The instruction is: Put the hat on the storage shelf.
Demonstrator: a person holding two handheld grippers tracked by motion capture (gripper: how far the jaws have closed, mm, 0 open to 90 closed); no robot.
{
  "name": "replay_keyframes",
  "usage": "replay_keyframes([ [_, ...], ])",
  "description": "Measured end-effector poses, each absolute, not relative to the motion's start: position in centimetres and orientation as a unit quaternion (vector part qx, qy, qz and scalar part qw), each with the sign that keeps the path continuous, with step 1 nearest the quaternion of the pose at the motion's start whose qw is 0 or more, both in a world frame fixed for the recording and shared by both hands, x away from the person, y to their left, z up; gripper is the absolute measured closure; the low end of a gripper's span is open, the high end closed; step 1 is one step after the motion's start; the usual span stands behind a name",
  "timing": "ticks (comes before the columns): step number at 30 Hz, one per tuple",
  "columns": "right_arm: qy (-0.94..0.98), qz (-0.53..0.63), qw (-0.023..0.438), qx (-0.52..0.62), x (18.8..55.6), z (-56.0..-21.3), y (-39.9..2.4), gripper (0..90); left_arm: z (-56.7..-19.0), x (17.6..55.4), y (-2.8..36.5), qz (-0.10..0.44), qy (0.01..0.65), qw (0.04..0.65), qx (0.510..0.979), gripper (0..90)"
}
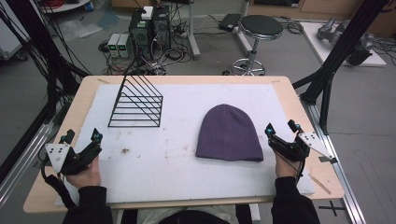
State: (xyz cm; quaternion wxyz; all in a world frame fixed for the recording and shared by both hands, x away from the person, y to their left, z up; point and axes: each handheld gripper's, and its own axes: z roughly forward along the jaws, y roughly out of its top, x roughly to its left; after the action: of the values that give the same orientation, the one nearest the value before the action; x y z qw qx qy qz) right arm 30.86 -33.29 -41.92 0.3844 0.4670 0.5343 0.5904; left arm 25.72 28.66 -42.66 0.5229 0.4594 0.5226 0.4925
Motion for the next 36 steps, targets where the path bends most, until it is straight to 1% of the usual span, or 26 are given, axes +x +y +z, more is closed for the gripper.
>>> replay_keyframes([
  [12, 0.539, 0.589, 0.378, 0.468, 30.9, -42.0, -33.2, 10.9, -42.6, 25.7, 28.6, 0.481, 0.524, 0.531, 0.46, 21.1],
  [18, 0.538, 0.585, 0.384, 0.469, 30.8, -41.9, -33.3, 10.9, -42.7, 25.8, 28.5, 0.479, 0.524, 0.531, 0.462, 21.2],
  [24, 0.553, 0.577, 0.375, 0.47, 31.0, -41.6, -33.4, 10.9, -42.7, 25.8, 28.4, 0.476, 0.524, 0.531, 0.466, 21.3],
  [26, 0.561, 0.579, 0.364, 0.466, 31.1, -40.8, -33.4, 10.9, -42.7, 25.8, 28.4, 0.476, 0.524, 0.531, 0.465, 21.3],
  [32, 0.566, 0.582, 0.375, 0.447, 31.4, -39.4, -33.0, 10.9, -42.7, 25.9, 28.3, 0.477, 0.521, 0.529, 0.47, 21.3],
  [36, 0.573, 0.59, 0.348, 0.45, 31.9, -38.7, -32.9, 10.9, -42.8, 26.0, 28.2, 0.476, 0.522, 0.527, 0.474, 21.3],
])
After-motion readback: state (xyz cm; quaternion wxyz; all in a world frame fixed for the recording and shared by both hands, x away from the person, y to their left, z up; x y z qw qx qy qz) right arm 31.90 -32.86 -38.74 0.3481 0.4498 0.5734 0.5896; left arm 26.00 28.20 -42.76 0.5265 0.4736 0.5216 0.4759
